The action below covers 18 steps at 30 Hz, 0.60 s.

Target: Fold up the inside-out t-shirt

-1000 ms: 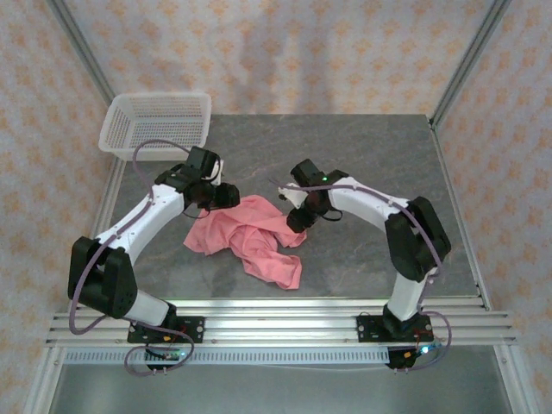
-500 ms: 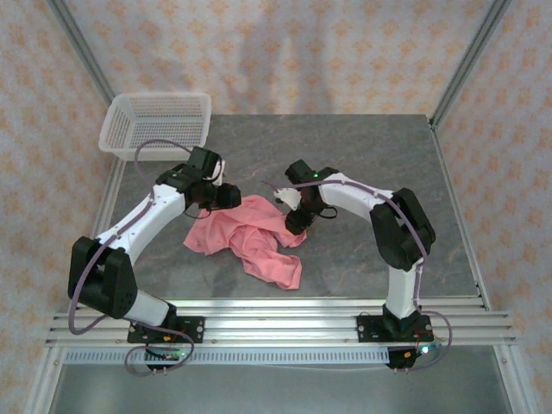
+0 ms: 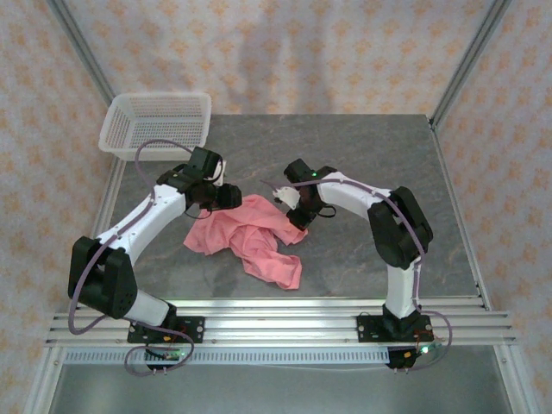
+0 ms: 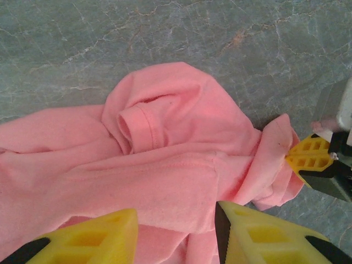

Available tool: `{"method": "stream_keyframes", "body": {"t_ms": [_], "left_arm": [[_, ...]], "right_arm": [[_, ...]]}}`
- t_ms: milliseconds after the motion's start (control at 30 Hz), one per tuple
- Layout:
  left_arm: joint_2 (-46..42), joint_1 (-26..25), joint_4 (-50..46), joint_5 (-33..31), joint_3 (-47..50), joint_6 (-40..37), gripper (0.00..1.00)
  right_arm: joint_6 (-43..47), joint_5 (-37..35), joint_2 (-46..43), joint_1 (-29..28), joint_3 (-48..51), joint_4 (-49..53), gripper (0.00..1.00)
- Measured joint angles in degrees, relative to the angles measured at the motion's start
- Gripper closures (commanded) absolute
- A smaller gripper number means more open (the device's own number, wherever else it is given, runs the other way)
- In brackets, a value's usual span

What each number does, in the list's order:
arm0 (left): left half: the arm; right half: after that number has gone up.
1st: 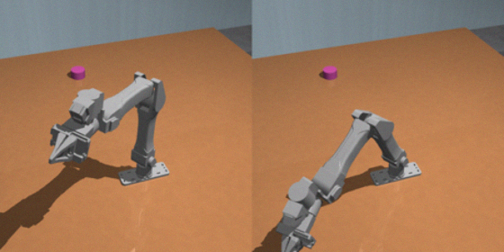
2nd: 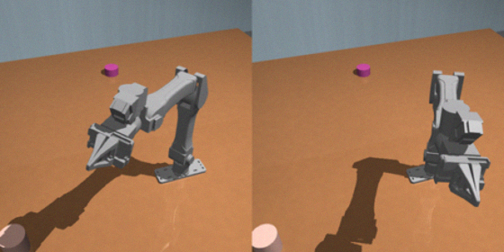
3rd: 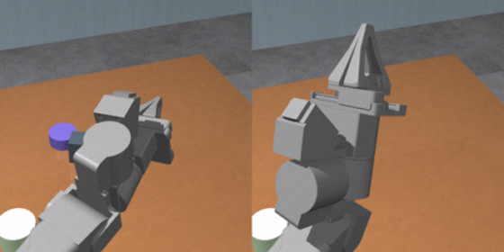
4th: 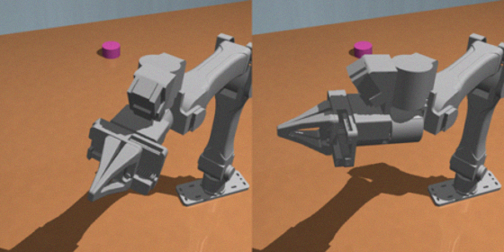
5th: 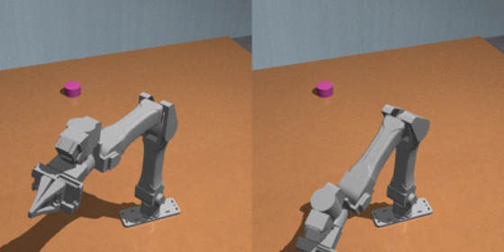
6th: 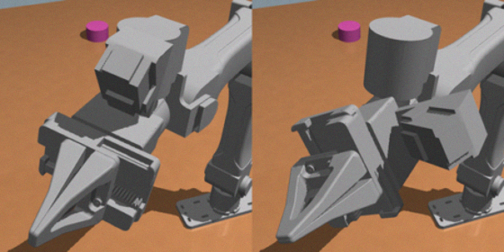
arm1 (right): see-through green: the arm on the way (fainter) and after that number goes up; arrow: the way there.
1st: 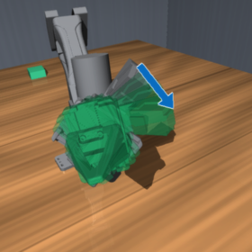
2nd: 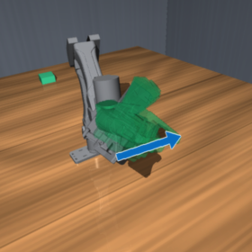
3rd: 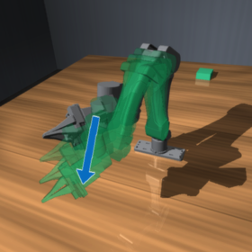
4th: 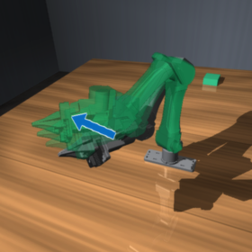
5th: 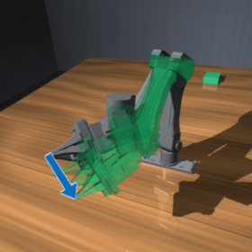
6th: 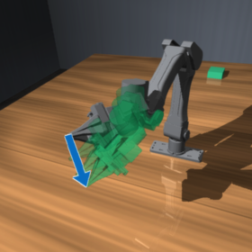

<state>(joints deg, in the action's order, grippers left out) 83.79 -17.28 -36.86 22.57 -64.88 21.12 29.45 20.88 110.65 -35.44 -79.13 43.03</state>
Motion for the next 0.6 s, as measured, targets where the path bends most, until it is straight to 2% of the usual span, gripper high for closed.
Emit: {"method": "stream_keyframes", "body": {"t_ms": [200, 500, 600], "left_arm": [[0.0, -0.3, 0.0, 0.0, 0.2, 0.0, 0.58], [0.0, -0.3, 0.0, 0.0, 0.2, 0.0, 0.58], [0.0, -0.3, 0.3, 0.8, 0.2, 0.0, 0.57]], "right_arm": [[-0.6, 0.4, -2.1, 0.1, 1.5, -1.3, 1.0], [-4.2, 1.9, -15.9, 2.3, 7.8, -5.1, 1.0], [-6.4, 4.8, -19.4, 2.3, 9.3, -5.6, 1.0]]}}
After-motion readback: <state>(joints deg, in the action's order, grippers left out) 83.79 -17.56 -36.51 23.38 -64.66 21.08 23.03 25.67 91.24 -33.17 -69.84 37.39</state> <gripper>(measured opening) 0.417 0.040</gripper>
